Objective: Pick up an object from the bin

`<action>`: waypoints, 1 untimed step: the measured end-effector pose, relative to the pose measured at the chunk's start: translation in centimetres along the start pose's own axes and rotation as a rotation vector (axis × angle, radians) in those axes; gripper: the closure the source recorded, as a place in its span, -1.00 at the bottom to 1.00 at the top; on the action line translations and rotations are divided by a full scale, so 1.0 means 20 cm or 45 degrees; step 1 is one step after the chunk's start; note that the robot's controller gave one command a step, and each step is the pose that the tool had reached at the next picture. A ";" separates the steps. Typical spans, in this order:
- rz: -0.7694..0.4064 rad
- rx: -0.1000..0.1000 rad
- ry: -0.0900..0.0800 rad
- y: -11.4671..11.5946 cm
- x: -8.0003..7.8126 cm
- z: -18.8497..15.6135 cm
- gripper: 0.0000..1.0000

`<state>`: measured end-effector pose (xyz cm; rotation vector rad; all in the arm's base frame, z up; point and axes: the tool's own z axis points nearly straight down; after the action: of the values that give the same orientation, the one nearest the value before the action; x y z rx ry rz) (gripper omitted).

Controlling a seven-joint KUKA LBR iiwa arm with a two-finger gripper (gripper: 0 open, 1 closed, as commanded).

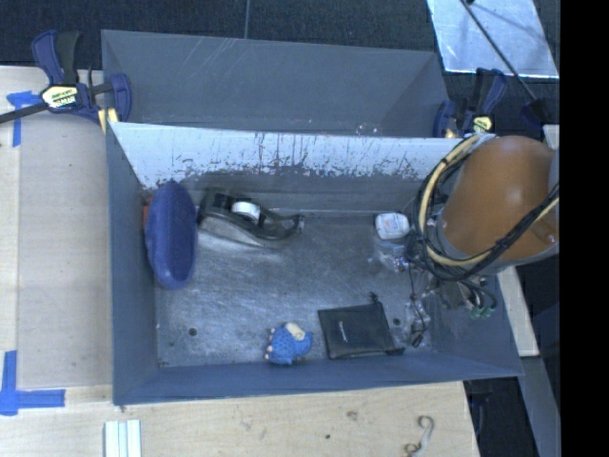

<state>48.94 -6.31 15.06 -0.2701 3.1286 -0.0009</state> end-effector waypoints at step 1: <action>-0.599 -0.004 0.002 0.23 -0.07 0.40 -1.00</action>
Offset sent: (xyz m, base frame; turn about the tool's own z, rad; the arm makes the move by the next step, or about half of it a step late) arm 0.0059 0.0471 -0.0783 -0.4692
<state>49.49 -1.50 7.08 -0.9927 2.9817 0.0032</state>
